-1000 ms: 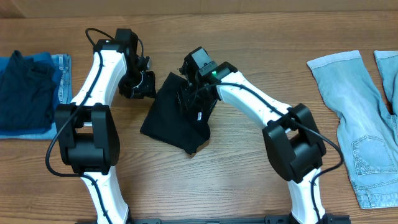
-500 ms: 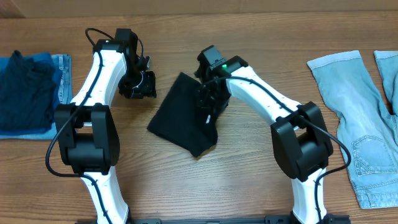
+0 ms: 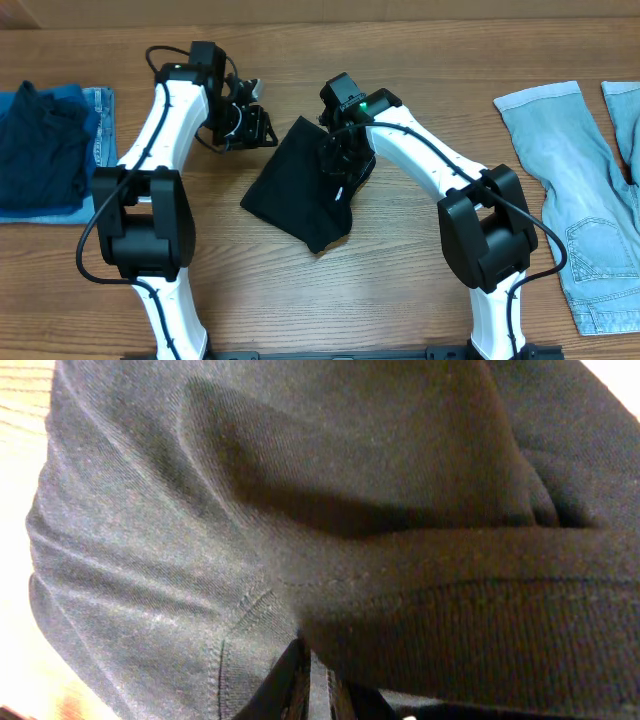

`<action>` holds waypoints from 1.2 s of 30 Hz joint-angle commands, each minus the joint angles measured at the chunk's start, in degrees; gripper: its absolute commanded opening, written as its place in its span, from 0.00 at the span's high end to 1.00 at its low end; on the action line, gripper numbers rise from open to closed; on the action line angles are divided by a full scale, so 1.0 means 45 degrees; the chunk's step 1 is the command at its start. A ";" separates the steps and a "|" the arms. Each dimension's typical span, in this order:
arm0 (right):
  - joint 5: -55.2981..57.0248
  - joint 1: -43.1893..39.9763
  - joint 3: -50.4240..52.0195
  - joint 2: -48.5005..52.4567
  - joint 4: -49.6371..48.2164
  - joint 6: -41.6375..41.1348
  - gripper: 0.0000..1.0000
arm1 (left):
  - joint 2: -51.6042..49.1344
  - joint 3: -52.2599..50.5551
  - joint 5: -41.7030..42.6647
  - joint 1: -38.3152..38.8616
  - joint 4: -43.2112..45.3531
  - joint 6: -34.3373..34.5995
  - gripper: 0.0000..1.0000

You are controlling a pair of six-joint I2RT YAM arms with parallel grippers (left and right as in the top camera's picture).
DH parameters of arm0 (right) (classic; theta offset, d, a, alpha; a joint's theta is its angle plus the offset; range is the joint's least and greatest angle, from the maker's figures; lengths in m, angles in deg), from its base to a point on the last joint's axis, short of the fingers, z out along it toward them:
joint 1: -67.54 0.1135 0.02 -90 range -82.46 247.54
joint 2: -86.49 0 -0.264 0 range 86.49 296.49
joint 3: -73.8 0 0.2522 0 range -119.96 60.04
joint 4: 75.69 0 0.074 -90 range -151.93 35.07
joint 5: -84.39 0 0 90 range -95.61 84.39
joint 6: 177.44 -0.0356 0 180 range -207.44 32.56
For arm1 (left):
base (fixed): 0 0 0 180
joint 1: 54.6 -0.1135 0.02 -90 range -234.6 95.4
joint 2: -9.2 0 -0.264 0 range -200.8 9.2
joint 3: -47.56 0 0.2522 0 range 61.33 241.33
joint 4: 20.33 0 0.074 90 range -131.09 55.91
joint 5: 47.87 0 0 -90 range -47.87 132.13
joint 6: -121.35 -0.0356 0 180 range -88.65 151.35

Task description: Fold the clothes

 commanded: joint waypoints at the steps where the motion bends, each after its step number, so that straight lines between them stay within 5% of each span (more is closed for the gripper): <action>1: 0.0131 0.0083 -0.0194 -0.0461 -0.0019 -0.0029 0.89 | 0.0423 0.0010 -0.0835 0.0777 0.0243 -0.0437 0.55; 4: 0.0131 0.0092 -0.0194 -0.0461 -0.0102 -0.0024 0.87 | 0.0423 0.0010 -0.1501 0.1166 0.0568 -0.0437 0.55; 7: 0.0117 0.0092 -0.0194 -0.0461 -0.0529 -0.0024 0.66 | 0.0423 0.0010 -0.1632 0.1258 0.0816 -0.0427 0.55; 11: -0.0112 0.0092 -0.0194 -0.0461 -0.1302 -0.0024 0.65 | 0.0403 0.0005 -0.2157 0.1258 0.0855 -0.0427 0.55; 14: -0.0219 0.0092 -0.0194 -0.0457 -0.1559 -0.0029 0.71 | 0.0403 -0.0015 -0.2152 0.1263 0.0879 -0.0427 0.55; 16: -0.0219 0.0092 -0.0194 -0.0457 -0.1549 -0.0029 0.93 | 0.0403 -0.0029 -0.2147 0.1297 0.0899 -0.0427 0.55; 17: -0.0214 0.0092 -0.0194 -0.0457 -0.1515 -0.0034 0.96 | 0.0403 -0.0034 -0.2152 0.1336 0.0908 -0.0432 0.55; 36: 0.0117 0.0092 0.0155 -0.0457 0.0044 -0.1030 0.96 | 0.0393 -0.3376 -0.2705 0.2419 0.2181 -0.0238 0.51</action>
